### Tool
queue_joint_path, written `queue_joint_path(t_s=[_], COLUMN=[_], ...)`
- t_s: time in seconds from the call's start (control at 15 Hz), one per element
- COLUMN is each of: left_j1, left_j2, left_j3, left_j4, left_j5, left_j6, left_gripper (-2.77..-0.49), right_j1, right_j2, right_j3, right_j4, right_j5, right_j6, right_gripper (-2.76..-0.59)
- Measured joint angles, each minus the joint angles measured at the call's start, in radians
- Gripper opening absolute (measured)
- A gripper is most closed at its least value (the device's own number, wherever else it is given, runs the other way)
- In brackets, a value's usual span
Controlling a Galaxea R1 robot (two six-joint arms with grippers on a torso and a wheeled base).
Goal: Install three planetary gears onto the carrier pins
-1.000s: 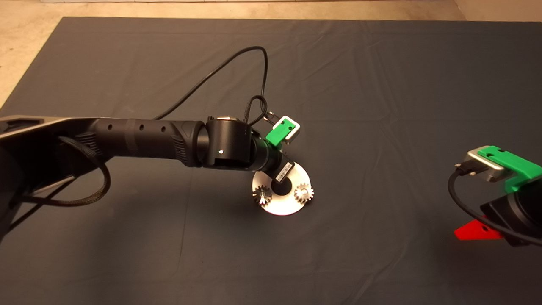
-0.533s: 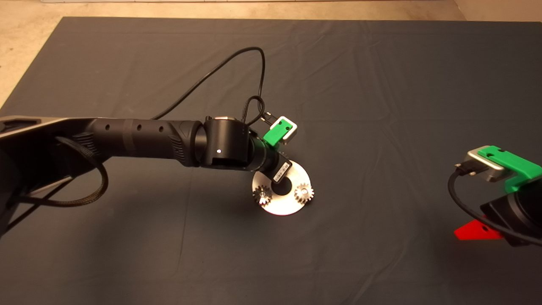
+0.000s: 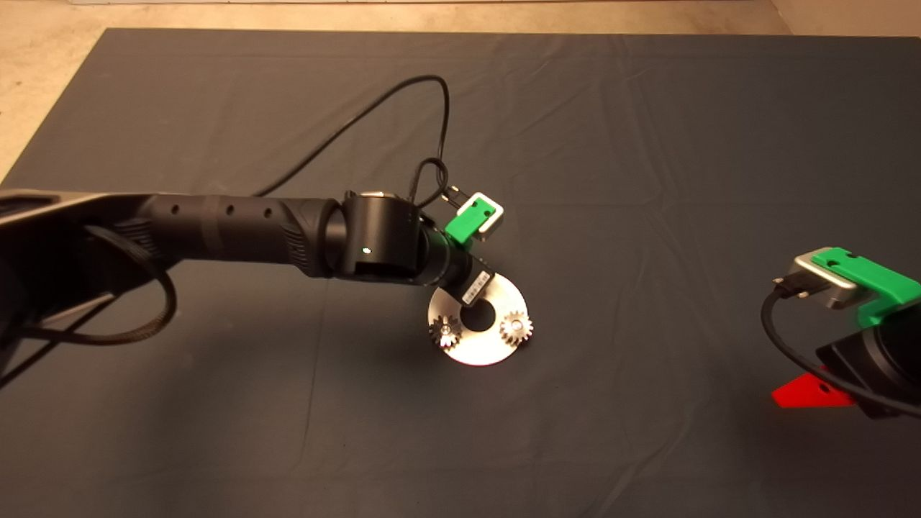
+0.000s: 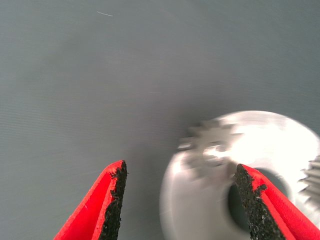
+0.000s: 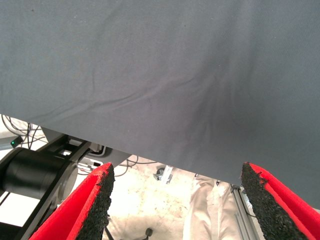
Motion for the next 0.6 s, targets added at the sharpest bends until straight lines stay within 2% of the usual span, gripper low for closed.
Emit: queue_joint_path(t_s=[0.13,0.27,0.33,0.4,0.47,0.6], left_j1=[-0.036,-0.055,-0.067,-0.077,-0.084,-0.086], left_j2=[-0.051,-0.135,-0.182,-0.221,-0.254,-0.289], left_j3=[0.034,0.106,0.145,0.189,0.24,0.374], left_j4=[-0.072,-0.146,-0.179,-0.197,-0.209,-0.225], left_j5=[0.007,0.01,0.034,0.068,0.109,0.198], left_j6=[0.0,0.0,-0.003,-0.025,-0.063,-0.152], left_gripper=[-1.75,-1.64,-1.64,-1.64,-1.64,-1.64], right_j1=[0.0,0.0,0.0,0.0,0.0,0.0], right_j2=[0.0,-0.001,-0.002,-0.002,0.001,0.023], right_j3=[0.0,0.0,0.0,0.0,-0.001,-0.001], right_j4=[0.0,0.0,0.0,0.0,0.0,0.0], right_j5=[0.0,0.0,-0.001,-0.001,-0.001,0.0], right_j6=[0.0,0.0,0.0,0.0,0.0,0.0], right_gripper=[-1.49,-1.49,-1.49,-1.49,-1.49,-1.49])
